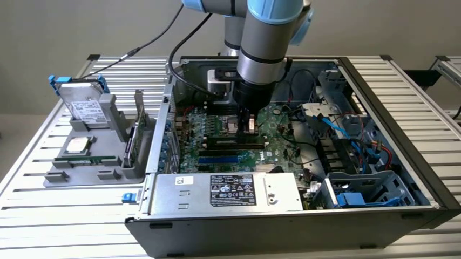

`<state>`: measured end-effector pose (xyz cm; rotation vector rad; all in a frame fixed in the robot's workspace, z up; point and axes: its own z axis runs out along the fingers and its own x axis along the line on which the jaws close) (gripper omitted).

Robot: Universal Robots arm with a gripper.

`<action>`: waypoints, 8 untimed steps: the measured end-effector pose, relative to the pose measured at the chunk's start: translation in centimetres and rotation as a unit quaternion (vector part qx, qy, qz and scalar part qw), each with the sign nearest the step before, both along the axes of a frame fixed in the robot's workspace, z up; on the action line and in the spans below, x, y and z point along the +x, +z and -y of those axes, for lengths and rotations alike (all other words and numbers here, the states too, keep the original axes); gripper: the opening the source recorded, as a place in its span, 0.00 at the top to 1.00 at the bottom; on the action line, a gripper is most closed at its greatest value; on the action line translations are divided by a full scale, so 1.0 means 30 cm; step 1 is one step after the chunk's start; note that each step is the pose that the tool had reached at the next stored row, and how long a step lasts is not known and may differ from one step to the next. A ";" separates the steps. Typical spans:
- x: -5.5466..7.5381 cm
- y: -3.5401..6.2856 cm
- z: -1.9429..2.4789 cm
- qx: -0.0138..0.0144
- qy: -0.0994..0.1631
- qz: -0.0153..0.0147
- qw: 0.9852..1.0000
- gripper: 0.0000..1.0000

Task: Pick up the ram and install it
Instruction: 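Insert the ram into the slot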

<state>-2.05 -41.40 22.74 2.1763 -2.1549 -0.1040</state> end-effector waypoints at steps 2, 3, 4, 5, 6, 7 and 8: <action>0.000 -0.001 0.000 0.000 0.000 0.000 1.000 0.87; 0.000 -0.002 0.000 0.000 0.000 0.000 1.000 0.87; 0.000 -0.003 0.000 0.000 0.000 0.000 1.000 0.87; 0.000 -0.004 0.000 0.000 0.000 0.000 1.000 0.87; 0.000 -0.004 0.000 0.000 0.000 0.000 1.000 0.87; 0.000 -0.004 0.000 0.000 0.000 0.000 1.000 0.87; 0.000 -0.005 0.000 0.000 0.000 0.000 1.000 0.87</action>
